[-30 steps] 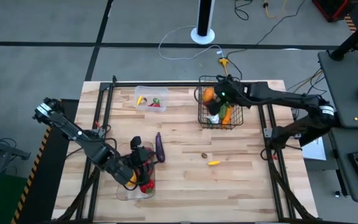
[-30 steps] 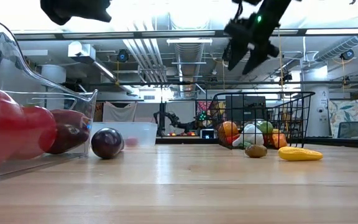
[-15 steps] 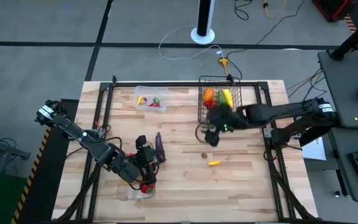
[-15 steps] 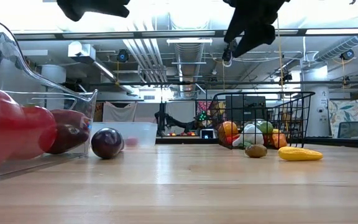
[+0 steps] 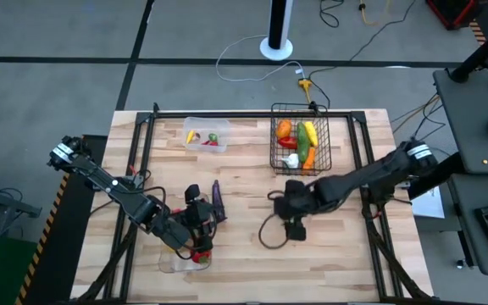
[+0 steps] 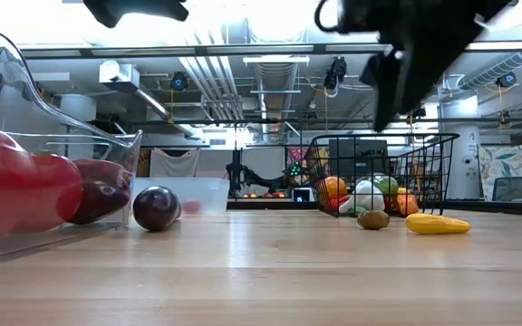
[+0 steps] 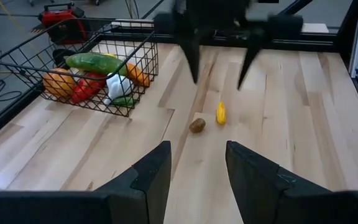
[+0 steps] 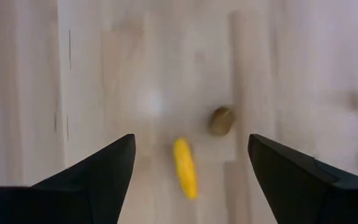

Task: Sort produce into baskets
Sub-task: Put the date into the wire basket

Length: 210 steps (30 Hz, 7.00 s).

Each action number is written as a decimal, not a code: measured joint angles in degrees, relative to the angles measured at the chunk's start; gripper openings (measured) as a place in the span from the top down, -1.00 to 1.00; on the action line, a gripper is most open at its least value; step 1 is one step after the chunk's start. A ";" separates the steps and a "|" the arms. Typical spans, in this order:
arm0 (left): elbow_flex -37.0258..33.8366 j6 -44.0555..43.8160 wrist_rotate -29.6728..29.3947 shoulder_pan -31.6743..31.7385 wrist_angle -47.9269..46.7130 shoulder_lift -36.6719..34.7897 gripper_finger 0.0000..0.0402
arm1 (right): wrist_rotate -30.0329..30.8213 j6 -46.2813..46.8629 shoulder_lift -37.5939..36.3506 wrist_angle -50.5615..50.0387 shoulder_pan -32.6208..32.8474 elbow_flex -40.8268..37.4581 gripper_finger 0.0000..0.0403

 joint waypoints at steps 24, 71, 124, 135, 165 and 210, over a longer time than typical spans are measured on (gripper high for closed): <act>0.00 -0.03 0.15 0.00 -0.22 -0.02 0.32 | 13.47 7.65 8.97 16.44 2.54 -11.81 -0.23; -2.21 10.42 12.11 3.10 17.51 7.26 0.32 | 33.07 -30.27 9.46 60.88 8.31 -11.09 0.72; -2.16 8.74 21.94 18.14 31.59 11.20 -0.13 | 59.49 -58.14 9.53 66.19 13.18 -9.62 0.72; -2.16 9.10 22.60 18.16 33.49 11.43 0.16 | 59.72 -58.42 9.53 66.37 13.16 -9.62 0.72; -2.16 9.69 22.10 18.27 31.88 10.67 0.95 | 60.41 -53.92 8.91 65.08 13.18 -9.54 0.10; 6.40 27.22 37.81 74.05 -27.95 5.88 0.93 | 41.08 -15.05 -4.11 45.02 6.84 -7.61 0.08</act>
